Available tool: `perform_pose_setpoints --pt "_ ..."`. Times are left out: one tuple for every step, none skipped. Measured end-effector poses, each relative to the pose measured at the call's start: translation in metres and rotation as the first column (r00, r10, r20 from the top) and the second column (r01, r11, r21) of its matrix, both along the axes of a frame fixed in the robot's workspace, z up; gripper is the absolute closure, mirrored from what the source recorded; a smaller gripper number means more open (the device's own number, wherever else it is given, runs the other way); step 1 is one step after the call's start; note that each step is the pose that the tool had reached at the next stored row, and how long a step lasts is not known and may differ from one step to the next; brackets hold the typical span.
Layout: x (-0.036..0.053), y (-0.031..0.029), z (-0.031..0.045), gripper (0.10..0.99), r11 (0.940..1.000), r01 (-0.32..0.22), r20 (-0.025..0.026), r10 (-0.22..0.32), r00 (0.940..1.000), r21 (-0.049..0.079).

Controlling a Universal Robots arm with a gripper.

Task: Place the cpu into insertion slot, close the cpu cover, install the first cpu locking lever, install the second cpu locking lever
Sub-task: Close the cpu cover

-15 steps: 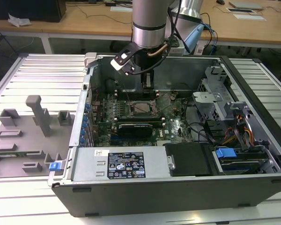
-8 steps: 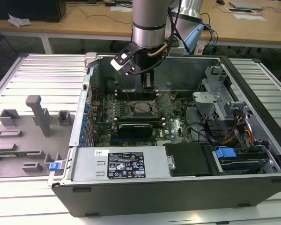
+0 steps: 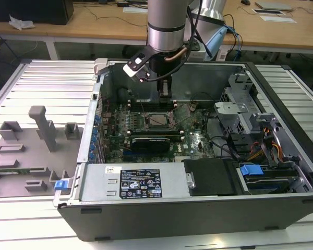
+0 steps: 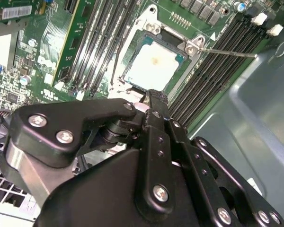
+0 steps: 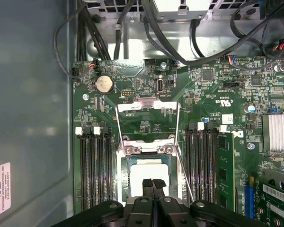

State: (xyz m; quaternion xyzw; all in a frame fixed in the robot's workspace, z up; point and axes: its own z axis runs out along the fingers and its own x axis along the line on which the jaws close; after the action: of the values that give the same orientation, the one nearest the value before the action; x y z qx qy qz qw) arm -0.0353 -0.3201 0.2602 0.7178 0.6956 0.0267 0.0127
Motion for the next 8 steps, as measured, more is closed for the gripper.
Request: perform_pose_setpoints --pt "0.0022 0.0 0.0 0.98 1.0 0.0 0.0 0.0 1.0 0.0" --pt "0.0051 0.0 0.0 0.98 1.0 0.0 0.0001 0.0 1.0 0.0" --pt "0.0117 0.0 0.0 0.98 1.0 0.0 0.0001 0.0 1.0 0.0" --pt "0.0134 0.0 0.0 0.98 1.0 0.0 0.0001 0.0 1.0 0.0" --pt "0.0151 0.0 0.0 0.98 1.0 0.0 0.0001 0.0 1.0 0.0" --pt "0.0168 0.0 0.0 0.98 1.0 0.0 0.0 0.0 1.0 0.0" --pt "0.0198 0.0 0.0 0.98 1.0 0.0 0.0001 0.0 1.0 0.0" --pt "0.0217 0.0 0.0 0.98 1.0 0.0 0.0001 0.0 1.0 0.0"
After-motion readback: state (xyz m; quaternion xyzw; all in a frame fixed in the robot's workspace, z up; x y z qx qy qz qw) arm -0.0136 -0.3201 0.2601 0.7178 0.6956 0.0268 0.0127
